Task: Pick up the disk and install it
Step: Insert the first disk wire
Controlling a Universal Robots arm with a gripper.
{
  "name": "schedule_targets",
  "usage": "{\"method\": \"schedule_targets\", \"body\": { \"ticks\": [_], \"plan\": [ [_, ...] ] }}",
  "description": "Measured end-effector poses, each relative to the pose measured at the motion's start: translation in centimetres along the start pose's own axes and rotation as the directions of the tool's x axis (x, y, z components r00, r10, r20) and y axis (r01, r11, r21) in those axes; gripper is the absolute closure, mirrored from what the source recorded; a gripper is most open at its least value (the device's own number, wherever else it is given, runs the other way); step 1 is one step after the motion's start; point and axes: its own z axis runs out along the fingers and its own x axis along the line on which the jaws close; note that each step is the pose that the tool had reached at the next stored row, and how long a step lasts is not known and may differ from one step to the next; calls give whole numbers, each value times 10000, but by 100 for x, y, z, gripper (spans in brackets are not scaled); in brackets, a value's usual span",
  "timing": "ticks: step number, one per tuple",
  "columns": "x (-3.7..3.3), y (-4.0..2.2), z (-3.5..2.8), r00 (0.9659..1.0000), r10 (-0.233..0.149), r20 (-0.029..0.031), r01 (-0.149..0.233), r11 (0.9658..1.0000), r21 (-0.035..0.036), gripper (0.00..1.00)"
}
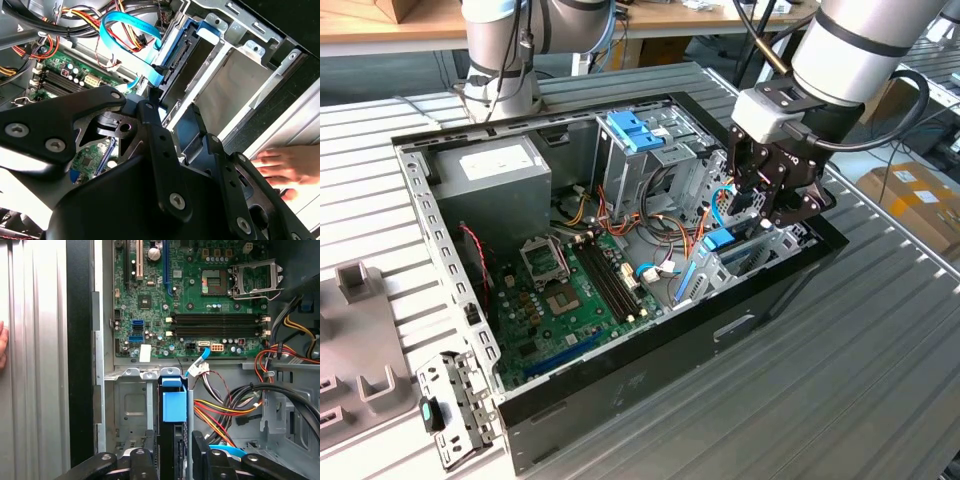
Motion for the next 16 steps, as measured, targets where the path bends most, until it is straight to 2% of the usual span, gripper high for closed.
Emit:
{"method": "schedule_targets", "body": {
  "ticks": [10,16],
  "plan": [
    [0,0,-1,10000,0,-10,0,10000,1,57],
    [-1,0,-75,10000,0,-9,0,10000,1,57]
  ]
}}
